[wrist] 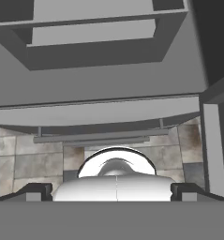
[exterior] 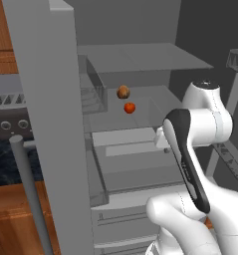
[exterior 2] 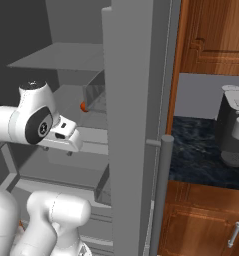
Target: Pick up each apple from the fridge and place one apple on each plate on the dining counter.
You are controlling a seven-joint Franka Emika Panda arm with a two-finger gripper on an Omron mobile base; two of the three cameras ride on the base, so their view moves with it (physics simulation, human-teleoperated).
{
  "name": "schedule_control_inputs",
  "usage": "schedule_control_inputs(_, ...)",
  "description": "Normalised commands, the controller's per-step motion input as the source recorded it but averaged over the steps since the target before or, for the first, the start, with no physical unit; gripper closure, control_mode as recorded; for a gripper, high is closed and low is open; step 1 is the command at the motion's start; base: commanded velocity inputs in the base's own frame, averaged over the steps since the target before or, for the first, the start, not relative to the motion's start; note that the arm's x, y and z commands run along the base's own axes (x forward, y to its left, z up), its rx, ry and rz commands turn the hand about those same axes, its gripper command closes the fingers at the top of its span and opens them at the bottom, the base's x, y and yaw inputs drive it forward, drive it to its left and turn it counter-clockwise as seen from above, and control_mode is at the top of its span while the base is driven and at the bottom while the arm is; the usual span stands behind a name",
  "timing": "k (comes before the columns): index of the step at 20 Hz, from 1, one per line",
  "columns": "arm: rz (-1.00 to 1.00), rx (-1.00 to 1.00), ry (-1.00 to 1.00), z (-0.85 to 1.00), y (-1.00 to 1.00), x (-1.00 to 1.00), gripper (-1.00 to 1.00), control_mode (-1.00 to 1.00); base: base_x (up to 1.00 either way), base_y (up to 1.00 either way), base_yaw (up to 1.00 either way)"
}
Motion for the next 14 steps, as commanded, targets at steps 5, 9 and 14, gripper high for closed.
schedule_control_inputs(5, 0.00, 0.00, 0.00, 0.00, 0.00, 0.00, -1.00, 1.00, 0.10, 0.04, 0.00)
schedule_control_inputs(9, 0.00, 0.00, 0.00, 0.00, 0.00, 0.00, -1.00, 1.00, 0.00, 0.11, 0.00)
schedule_control_inputs(14, 0.02, -0.03, -0.31, 0.14, 0.26, 0.08, -1.00, -1.00, 0.00, 0.07, 0.00)
